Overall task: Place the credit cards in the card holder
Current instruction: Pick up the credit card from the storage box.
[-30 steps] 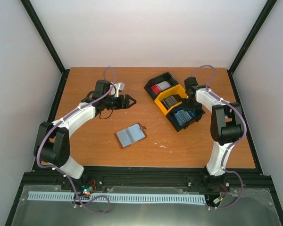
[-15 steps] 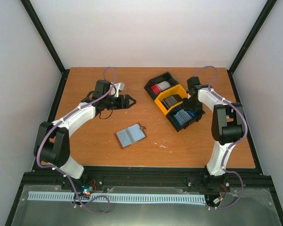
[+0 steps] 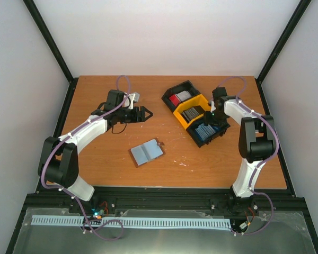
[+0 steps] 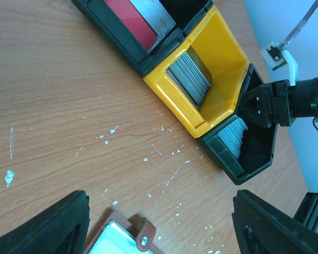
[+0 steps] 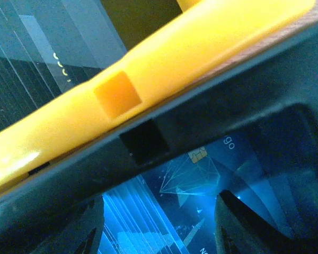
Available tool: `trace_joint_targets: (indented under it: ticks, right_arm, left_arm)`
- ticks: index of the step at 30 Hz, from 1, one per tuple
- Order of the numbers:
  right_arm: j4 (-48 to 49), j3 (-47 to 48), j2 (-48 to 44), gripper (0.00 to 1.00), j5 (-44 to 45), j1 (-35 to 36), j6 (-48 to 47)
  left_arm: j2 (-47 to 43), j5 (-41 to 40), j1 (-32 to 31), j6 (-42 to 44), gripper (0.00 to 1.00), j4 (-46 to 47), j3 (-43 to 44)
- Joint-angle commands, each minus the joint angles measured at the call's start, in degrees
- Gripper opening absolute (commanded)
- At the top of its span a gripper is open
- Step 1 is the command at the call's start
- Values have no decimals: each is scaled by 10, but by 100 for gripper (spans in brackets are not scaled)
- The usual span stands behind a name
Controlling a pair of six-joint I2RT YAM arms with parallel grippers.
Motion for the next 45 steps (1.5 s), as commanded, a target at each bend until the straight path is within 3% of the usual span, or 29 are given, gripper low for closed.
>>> trace_joint_targets:
  ticks: [1, 11, 18, 30, 35, 39, 45]
  right_arm:
    - [22, -7, 7, 59, 4, 1, -12]
    - [36, -43, 0, 66, 27, 42, -21]
    - [30, -39, -13, 47, -8, 42, -11]
    - [-8, 8, -14, 35, 42, 41, -23]
    - [-21, 19, -8, 23, 46, 33, -26]
    - [-19, 17, -5, 23, 50, 32, -25]
    - [-18, 23, 5, 32, 34, 32, -28]
  left_arm:
    - [-4, 0, 0, 15, 75, -5, 10]
    - [-3, -1, 1, 15, 75, -2, 8]
    - [-5, -3, 0, 14, 75, -2, 4]
    - [-8, 0, 0, 8, 75, 10, -4]
    - [-8, 0, 0, 10, 75, 15, -8]
    - [-7, -3, 0, 16, 75, 12, -7]
    - [-4, -4, 0, 22, 75, 8, -3]
